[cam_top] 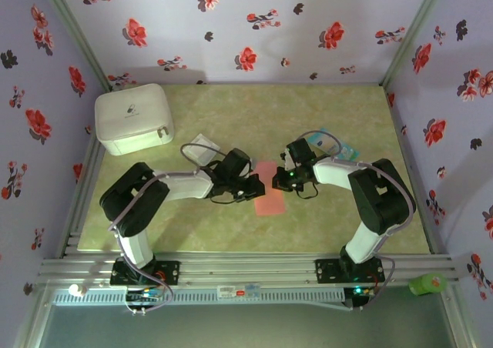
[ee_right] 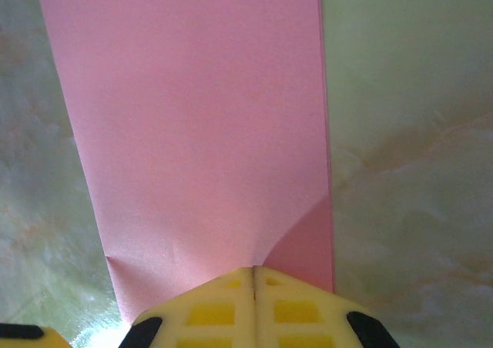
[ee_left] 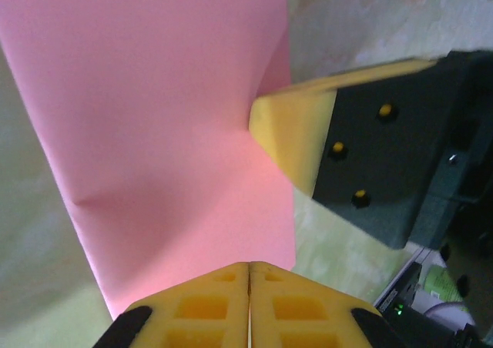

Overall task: Fold a paper plane with a square sheet of paper (pick it up from the middle)
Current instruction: First fold the square sheet of paper in half at the center of the table.

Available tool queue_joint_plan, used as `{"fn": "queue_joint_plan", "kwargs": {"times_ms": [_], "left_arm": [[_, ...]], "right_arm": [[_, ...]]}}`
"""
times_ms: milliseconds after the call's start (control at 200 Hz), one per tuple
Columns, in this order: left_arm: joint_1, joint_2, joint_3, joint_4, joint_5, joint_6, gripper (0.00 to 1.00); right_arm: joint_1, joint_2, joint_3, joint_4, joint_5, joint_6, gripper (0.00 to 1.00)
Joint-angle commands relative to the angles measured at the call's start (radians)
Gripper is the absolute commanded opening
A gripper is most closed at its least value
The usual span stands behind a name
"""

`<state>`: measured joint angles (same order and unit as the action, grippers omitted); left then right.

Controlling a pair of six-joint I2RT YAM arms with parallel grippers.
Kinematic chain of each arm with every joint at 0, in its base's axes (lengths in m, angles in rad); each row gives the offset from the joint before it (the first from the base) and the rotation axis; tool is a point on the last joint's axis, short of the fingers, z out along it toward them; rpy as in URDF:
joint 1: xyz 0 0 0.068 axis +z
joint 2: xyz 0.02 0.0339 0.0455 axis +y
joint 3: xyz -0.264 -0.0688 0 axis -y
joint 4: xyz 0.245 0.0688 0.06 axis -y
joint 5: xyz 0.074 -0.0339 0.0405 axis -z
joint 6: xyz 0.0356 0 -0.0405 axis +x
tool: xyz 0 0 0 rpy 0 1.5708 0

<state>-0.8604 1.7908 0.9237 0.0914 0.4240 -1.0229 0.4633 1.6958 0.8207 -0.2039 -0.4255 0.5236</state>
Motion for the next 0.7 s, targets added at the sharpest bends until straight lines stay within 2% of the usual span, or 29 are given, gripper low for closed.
{"fn": "queue_joint_plan", "kwargs": {"times_ms": [0, 240, 395, 570, 695], "left_arm": [[-0.023, 0.031, -0.023, 0.041, 0.032, -0.022, 0.09], [-0.033, 0.040, -0.113, 0.046, 0.032, -0.023, 0.08], [-0.041, -0.007, -0.126, -0.071, 0.023, 0.038, 0.08], [-0.053, -0.065, -0.142, -0.092, 0.024, 0.065, 0.09], [-0.066, -0.063, -0.102, -0.186, 0.013, 0.109, 0.09]], "right_arm": [[-0.005, 0.046, -0.053, -0.138, 0.155, -0.002, 0.00], [-0.004, 0.043, -0.055, -0.136, 0.157, 0.000, 0.00], [-0.003, 0.041, -0.057, -0.137, 0.157, 0.000, 0.00], [-0.004, 0.046, -0.053, -0.141, 0.156, -0.002, 0.00], [-0.005, 0.041, -0.055, -0.140, 0.158, -0.001, 0.00]]}}
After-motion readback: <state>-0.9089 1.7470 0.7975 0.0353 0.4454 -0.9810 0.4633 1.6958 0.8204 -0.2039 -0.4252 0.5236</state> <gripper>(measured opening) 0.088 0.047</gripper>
